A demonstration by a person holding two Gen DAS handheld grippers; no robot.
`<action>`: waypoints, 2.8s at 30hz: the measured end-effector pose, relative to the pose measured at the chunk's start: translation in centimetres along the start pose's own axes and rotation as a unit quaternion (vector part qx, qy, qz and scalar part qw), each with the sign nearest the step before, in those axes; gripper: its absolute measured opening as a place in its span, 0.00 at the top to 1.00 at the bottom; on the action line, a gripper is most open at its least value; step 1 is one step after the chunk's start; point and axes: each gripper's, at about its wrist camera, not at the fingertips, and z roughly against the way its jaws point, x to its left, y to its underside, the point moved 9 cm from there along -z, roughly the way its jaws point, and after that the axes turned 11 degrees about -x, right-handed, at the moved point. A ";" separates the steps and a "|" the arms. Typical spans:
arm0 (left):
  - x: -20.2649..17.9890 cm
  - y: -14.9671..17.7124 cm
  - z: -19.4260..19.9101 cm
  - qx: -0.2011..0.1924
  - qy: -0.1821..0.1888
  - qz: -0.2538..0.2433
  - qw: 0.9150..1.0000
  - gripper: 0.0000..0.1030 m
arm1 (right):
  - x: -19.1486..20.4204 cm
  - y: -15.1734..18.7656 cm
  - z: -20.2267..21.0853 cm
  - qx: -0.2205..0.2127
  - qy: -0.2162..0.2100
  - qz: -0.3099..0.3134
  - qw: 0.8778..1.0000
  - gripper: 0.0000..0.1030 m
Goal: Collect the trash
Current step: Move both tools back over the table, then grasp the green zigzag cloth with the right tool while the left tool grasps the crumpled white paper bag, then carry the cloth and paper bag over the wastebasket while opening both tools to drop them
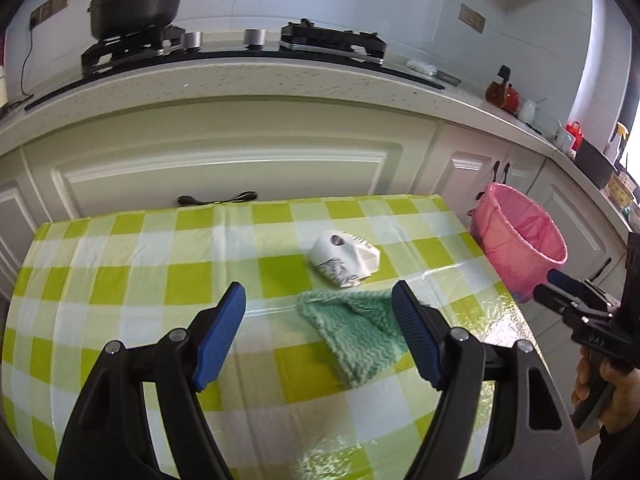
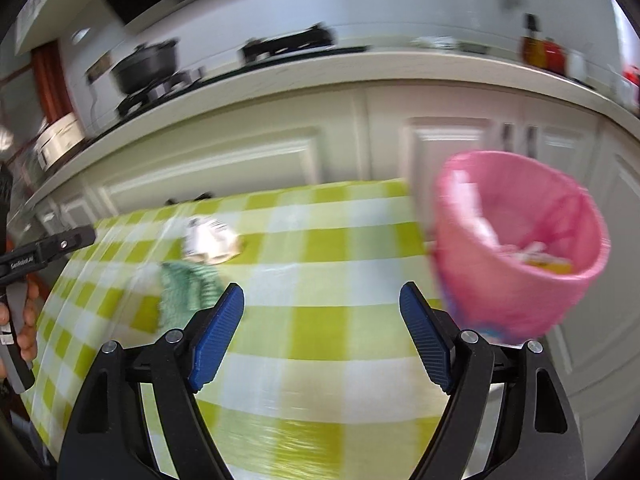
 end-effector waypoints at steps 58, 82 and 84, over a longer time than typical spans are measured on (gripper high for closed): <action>-6.0 2.8 -15.3 0.072 0.026 -0.237 0.969 0.14 | -2.1 2.0 -5.9 0.062 0.015 0.027 0.998 0.84; -7.0 0.6 -10.3 0.047 0.042 -0.155 0.986 0.34 | -1.7 -1.4 -2.7 0.016 0.012 0.014 1.000 0.84; -8.0 -0.3 -9.7 0.038 0.048 -0.153 0.986 0.34 | -2.1 -2.0 -2.1 0.009 0.013 0.012 1.000 0.84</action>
